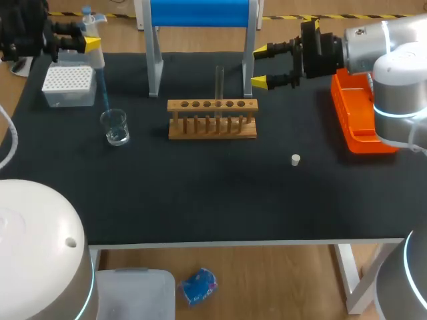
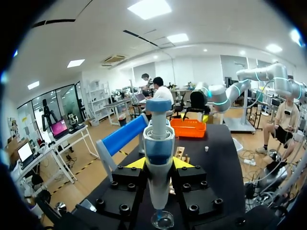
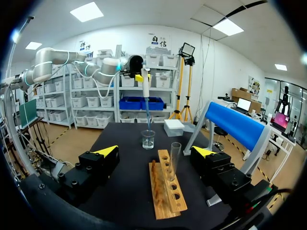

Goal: Invert the test tube, pick up the pipette, mount the tip to pipette, aspirate from beaker and dispense into the tube, eject the tip, return the pipette, and cap with the stopper.

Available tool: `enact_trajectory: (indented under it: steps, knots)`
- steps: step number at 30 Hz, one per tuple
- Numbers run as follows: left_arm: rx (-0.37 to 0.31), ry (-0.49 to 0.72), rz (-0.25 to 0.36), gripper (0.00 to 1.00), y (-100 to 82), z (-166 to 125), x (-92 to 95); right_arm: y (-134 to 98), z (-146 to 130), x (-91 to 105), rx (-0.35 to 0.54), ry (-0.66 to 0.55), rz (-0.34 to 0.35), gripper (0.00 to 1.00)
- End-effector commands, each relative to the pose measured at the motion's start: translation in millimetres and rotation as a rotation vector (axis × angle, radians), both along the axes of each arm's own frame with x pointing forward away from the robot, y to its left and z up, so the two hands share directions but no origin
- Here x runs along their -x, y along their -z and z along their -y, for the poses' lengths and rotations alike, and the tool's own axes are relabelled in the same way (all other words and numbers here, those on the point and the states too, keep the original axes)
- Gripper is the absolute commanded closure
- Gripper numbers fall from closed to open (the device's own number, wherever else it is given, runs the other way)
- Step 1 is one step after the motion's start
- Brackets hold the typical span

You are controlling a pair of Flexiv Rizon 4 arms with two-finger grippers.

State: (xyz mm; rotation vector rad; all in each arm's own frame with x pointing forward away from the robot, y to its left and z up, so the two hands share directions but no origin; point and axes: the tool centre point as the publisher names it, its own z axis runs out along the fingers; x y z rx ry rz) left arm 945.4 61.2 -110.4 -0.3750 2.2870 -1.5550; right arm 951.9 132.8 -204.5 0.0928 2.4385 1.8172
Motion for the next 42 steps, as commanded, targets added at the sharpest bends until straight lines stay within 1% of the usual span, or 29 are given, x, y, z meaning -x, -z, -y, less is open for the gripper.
enact_trajectory:
  steps: [1,23,24,25,26,27,31,33,34,35,39,40,42]
  knots:
    - [-0.008,0.000,0.001,1.00,-6.5,0.9,3.9,0.4,0.1,0.4,0.001,0.001,0.001,0.00]
    - [-0.001,0.003,0.000,1.00,-8.5,1.8,5.1,0.4,0.1,0.4,0.001,0.001,0.001,0.00]
    - [-0.018,0.002,-0.016,1.00,-13.7,4.3,4.9,0.4,0.1,0.4,0.001,0.001,0.001,0.00]
    - [-0.011,0.005,-0.014,1.00,-18.0,6.3,5.1,0.4,0.1,0.4,0.001,0.001,0.001,0.00]
    - [-0.026,0.016,-0.012,1.00,-26.6,11.5,5.3,0.4,0.1,0.4,0.001,0.001,0.001,0.00]
    - [-0.037,0.022,-0.025,1.00,-33.0,16.7,5.4,0.4,0.1,0.4,0.001,0.001,0.001,0.00]
    - [-0.041,0.053,-0.037,1.00,-62.3,42.8,8.6,0.4,0.1,0.4,0.001,0.001,0.001,0.00]
    - [-0.039,0.078,-0.040,1.00,-74.0,58.8,10.0,0.4,0.1,0.4,0.001,0.001,0.001,0.00]
    - [-0.025,0.087,-0.054,1.00,-78.7,66.9,10.4,0.4,0.1,0.4,0.001,0.001,0.001,0.00]
    - [-0.030,0.103,-0.048,1.00,-83.4,75.3,10.7,0.4,0.1,0.4,0.001,0.001,0.001,0.00]
    - [-0.026,0.153,-0.057,1.00,-95.5,111.6,9.1,0.4,0.1,0.4,0.001,0.001,0.001,0.00]
    - [-0.021,0.162,-0.069,1.00,-96.0,119.8,7.6,0.4,0.1,0.4,0.001,0.001,0.001,0.00]
    - [-0.015,0.196,-0.074,1.00,-95.8,136.9,4.4,0.4,0.1,0.4,0.001,0.001,0.001,0.00]
